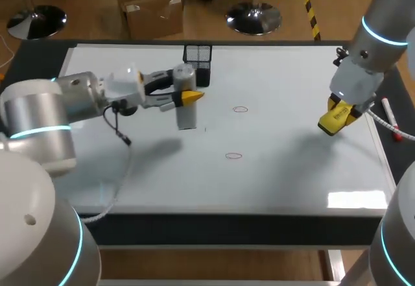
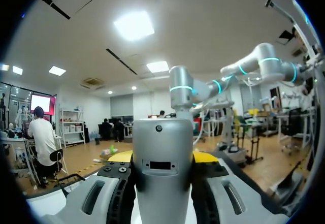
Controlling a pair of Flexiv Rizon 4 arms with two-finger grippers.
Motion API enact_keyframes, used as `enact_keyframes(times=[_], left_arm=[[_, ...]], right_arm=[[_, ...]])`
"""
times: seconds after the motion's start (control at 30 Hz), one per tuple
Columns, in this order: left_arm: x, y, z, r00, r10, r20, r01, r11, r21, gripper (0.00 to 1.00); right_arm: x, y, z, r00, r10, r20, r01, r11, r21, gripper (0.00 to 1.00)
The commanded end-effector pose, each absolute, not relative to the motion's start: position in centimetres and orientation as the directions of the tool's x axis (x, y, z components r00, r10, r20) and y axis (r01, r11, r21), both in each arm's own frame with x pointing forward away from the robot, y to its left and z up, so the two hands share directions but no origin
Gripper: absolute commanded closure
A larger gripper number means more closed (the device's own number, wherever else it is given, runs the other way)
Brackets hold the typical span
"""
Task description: Pick up the inspection probe, press it on each red-marked spot on the whiteboard one by one, put down the probe, pick up the eraser, and wipe off all the red marks.
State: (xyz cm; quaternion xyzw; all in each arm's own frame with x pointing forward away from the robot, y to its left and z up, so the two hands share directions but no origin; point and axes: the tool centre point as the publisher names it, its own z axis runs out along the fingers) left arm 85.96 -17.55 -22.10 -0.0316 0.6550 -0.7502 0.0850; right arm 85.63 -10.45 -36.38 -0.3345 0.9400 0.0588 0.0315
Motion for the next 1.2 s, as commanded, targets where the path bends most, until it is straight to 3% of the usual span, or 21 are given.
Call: enact_keyframes(times=[0.03,0.67,1.2], left_arm=[[88.5,-21.2,-22.4,-0.992,-0.105,-0.068,0.082,-0.133,-0.988,1.00],[92.5,-29.2,-23.4,-0.997,-0.022,-0.069,0.072,-0.139,-0.988,1.00],[95.2,-31.3,-25.2,-0.998,0.003,-0.059,0.058,-0.143,-0.988,1.00]], right_arm=[[85.7,-10.5,-36.3,-0.773,-0.627,-0.096,-0.634,0.768,0.088,1.00],[85.7,-10.5,-36.3,-0.773,-0.627,-0.096,-0.634,0.768,0.088,1.00],[85.7,-10.5,-36.3,-0.773,-0.627,-0.096,-0.634,0.768,0.088,1.00]])
